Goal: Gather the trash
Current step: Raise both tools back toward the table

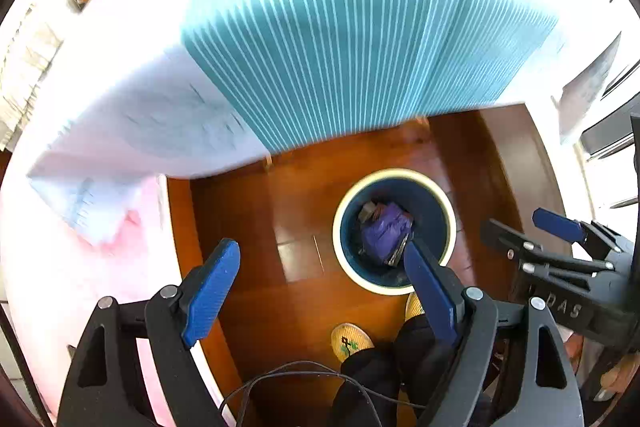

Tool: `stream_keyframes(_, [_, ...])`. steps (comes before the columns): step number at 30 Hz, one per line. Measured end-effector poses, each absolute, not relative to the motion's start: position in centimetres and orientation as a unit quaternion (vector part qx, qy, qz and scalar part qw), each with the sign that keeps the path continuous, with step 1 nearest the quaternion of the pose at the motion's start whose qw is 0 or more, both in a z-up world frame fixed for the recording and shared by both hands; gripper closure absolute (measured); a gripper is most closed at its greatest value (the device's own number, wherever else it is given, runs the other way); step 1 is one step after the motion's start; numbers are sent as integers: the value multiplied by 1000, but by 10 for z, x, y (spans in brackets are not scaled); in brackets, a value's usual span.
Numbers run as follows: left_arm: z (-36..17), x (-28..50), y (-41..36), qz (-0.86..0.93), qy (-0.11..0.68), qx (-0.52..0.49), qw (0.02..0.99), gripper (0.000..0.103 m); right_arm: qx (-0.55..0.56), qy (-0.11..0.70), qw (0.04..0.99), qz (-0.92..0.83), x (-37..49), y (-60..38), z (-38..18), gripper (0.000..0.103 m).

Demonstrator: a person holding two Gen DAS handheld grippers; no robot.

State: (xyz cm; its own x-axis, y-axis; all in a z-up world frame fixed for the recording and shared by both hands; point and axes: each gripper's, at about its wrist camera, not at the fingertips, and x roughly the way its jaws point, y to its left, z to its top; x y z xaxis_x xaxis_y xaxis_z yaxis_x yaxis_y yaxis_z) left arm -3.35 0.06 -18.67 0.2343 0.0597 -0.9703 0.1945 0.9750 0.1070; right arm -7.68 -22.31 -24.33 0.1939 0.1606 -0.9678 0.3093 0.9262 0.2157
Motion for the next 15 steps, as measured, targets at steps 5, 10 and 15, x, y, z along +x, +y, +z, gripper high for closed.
stream_keyframes(5, [-132,-28,8,-54,593,103,796,20,181,613,767,-48,-74,-214,-187,23])
stream_keyframes(10, [-85,-22,18,-60,570,104,813,20,182,598,779,-36,-71,-204,-143,23])
stream_keyframes(15, [-39,-17,29,-76,541,95,832,20,174,575,799,-26,-68,-192,-97,23])
